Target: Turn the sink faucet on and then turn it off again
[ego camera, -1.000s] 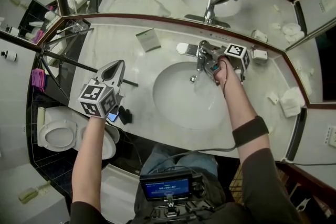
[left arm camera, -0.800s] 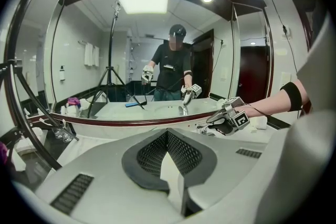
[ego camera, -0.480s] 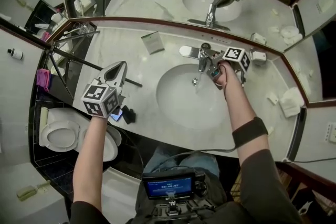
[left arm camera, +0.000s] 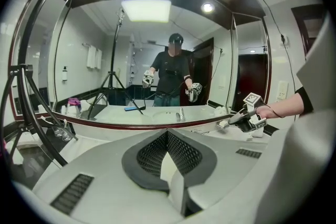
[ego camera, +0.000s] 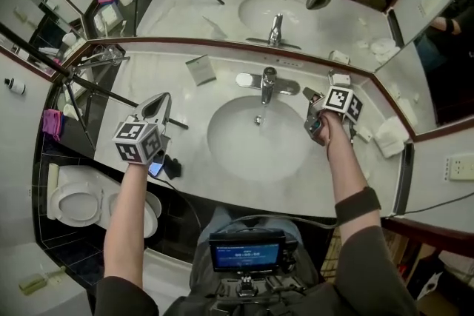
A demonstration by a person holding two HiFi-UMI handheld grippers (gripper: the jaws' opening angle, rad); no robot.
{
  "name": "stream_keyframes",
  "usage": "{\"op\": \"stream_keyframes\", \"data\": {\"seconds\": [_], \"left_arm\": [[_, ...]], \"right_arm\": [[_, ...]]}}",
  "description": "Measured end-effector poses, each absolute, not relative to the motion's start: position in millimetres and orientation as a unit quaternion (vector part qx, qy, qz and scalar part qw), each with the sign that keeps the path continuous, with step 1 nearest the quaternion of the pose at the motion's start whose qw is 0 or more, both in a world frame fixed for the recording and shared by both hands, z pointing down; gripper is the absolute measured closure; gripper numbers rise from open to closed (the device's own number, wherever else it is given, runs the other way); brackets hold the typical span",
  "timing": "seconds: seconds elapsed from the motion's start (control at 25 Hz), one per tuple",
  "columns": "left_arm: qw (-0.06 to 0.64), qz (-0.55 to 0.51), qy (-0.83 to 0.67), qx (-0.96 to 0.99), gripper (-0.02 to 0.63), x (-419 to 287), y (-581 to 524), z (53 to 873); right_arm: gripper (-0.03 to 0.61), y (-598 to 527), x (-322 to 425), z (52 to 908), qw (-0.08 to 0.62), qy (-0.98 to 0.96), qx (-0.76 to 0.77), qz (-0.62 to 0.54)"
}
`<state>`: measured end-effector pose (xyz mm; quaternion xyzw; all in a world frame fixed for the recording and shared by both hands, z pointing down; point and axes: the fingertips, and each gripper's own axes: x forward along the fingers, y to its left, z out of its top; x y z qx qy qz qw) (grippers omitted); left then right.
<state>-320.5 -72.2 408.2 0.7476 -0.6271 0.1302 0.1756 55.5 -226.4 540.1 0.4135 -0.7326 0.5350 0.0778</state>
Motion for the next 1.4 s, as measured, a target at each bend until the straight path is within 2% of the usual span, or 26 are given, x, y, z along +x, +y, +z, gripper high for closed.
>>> {"op": "stream_keyframes", "data": {"seconds": [0.32,0.72,1.08,1.4], "left_arm": [[0.188,0.114,-0.619,0.754,0.614,-313,-78,409],[0.182,0.091,-0.62,0.757,0.614,-316,-95,382],[0.178,0.105,-0.615,0.761,0.614,-308,-98,375],[0.172,0.112,-0.612,0.764,0.614,-305,-95,372]], "right_arm": [[0.572,-203,165,524,0.091,-0.723,0.491,0.477],[0.574,-137,295,555,0.159,-0.675,0.573,0.437],[0.572,-104,376,559,0.146,-0.633,0.627,0.43],[0.572,-92,411,563,0.132,-0.618,0.643,0.433]]}}
